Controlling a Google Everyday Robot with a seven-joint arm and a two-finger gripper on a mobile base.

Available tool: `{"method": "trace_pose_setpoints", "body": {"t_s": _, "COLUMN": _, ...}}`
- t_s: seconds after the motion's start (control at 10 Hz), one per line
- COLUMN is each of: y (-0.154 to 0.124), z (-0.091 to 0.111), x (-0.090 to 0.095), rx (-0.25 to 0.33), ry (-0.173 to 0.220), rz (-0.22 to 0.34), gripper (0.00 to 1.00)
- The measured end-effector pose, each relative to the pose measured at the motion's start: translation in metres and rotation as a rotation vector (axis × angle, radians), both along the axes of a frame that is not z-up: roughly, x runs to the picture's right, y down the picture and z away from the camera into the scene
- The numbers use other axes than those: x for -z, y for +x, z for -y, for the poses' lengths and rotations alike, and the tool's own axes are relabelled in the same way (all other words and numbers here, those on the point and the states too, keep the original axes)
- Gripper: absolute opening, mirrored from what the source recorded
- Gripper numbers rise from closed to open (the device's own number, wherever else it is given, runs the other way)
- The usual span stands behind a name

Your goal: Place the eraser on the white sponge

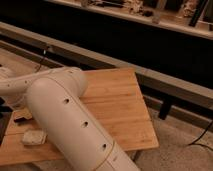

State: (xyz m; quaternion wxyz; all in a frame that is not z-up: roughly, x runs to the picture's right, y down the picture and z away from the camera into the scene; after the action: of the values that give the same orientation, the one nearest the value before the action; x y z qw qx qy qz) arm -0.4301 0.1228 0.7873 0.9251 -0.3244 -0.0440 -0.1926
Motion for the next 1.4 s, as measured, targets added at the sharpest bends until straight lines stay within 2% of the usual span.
{"method": "trace_pose_setpoints", "body": {"t_s": 0.3, "y": 0.001, "z": 0.017, "x": 0.03, "rx": 0.017, "ry": 0.023, "rz": 0.023, "gripper": 0.0}}
{"method": "trace_pose_setpoints", "body": {"t_s": 0.6, "y": 0.012, "z": 0.016, "x": 0.051, "rx": 0.046, "ry": 0.027, "rz": 0.039, "gripper": 0.0}}
{"method": "trace_pose_setpoints", "body": {"t_s": 1.0, "y": 0.032, "z": -0.012, "x": 0.078, "rx": 0.079, "ry": -0.005, "rz": 0.053, "gripper": 0.0}}
{"method": "trace_pose_setpoints", "body": {"t_s": 1.4, "y": 0.048, "z": -0.036, "x": 0.092, "rx": 0.097, "ry": -0.02, "rz": 0.051, "gripper": 0.0}}
